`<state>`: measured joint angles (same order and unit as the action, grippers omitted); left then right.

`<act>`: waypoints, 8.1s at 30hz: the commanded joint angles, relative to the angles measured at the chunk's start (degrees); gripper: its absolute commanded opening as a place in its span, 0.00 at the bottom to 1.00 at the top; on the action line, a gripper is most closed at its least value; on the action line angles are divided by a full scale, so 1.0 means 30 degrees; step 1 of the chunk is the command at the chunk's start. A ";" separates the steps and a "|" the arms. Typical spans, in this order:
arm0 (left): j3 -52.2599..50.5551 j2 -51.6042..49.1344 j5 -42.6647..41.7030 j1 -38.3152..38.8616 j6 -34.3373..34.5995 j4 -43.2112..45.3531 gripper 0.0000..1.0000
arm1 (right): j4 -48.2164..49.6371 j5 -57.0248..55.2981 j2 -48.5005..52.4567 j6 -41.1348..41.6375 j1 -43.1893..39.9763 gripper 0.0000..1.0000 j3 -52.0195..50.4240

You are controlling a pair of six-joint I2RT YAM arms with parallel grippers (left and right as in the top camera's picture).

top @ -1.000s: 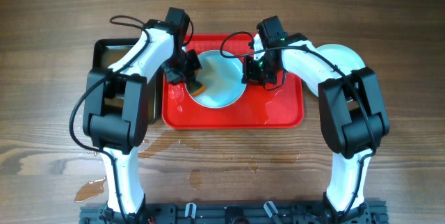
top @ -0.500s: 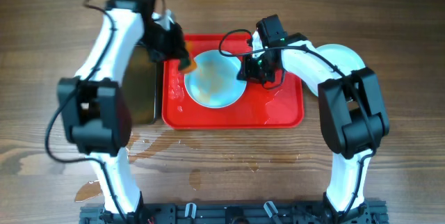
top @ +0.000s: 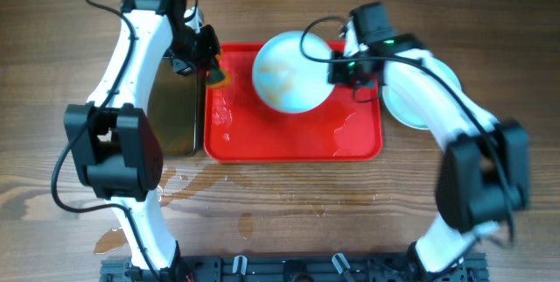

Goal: Clean dirty plates on tray and stack at the side

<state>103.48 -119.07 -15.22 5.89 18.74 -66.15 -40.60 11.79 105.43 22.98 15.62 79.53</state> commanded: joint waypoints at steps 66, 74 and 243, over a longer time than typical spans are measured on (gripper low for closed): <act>0.1756 0.3147 0.8510 0.1566 0.3417 -0.0758 0.04 | 0.1719 -0.0954 -0.3672 -0.2907 -1.2065 0.50 -0.6521; -0.0029 0.3147 0.9311 -0.0474 0.1158 -0.2084 0.04 | -0.0969 0.3286 -0.4874 -0.5173 -1.0120 0.64 -0.3781; -3.4381 3.9634 0.5880 -0.0998 -0.1625 2.0764 1.00 | 1.3675 -0.1807 -3.4804 -0.6156 -0.4422 1.00 -2.6403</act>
<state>1.02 -0.84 1.83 3.01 15.07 -4.23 0.10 7.20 1.32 3.79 2.22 0.36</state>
